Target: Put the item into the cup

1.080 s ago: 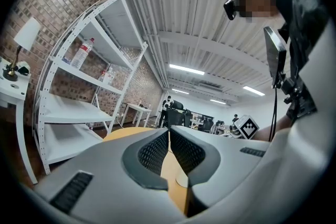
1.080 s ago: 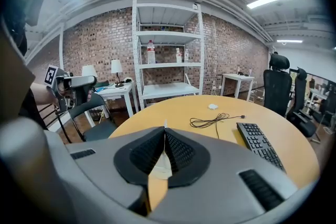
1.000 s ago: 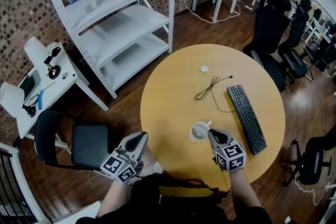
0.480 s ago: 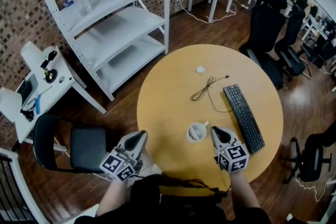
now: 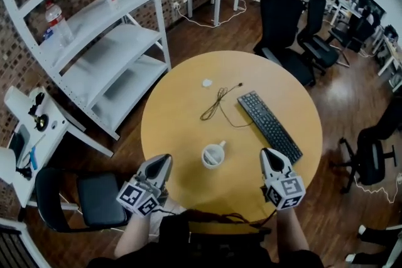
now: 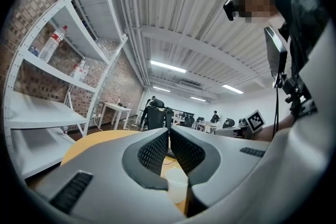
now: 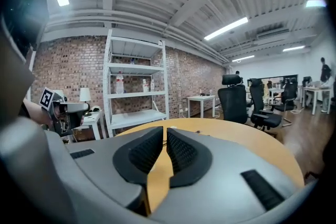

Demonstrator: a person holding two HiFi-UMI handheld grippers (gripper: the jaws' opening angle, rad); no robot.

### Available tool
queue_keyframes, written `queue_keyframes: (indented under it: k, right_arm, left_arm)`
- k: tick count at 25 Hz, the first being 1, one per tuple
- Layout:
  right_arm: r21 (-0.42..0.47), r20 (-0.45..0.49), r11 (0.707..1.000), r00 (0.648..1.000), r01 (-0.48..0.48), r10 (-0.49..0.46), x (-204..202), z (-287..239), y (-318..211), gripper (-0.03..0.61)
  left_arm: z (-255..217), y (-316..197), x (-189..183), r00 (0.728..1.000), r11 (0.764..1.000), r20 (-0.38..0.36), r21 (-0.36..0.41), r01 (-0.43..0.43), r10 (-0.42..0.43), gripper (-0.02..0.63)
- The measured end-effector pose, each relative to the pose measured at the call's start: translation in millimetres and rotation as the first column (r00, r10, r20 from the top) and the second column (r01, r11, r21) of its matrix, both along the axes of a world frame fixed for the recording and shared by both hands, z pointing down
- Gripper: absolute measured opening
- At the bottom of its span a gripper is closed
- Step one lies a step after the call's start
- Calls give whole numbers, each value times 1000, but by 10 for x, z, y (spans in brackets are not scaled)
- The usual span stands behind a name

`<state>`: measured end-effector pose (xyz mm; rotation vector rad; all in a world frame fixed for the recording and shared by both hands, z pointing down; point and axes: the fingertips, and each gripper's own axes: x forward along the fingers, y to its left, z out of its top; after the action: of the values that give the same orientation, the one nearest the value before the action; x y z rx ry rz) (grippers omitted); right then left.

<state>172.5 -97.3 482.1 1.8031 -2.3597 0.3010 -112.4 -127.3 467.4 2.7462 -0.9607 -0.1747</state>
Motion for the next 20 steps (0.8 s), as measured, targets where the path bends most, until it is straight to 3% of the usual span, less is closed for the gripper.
queue_keyframes:
  k: [4,10,15,20]
  right_arm:
    - [45,12,991,992,-123,122,384,-128,296,26]
    - [103,45,954,959,-282,279,787,-196,638,9]
    - [69,49,945,947,-321,318,923,-109,779,6]
    - [43,62,948,948,-314,311,938,-53,744,6]
  left_arm:
    - [-53,-27,383,996,996,11,18,-91,91,5]
    - [-137,-65,825,980,980,13,32,-197,197,5]
    - [-154,-24,985,974,973,22,27,-228,227,5]
    - [-93,-39,873,979,980,28,2,-201,201,5]
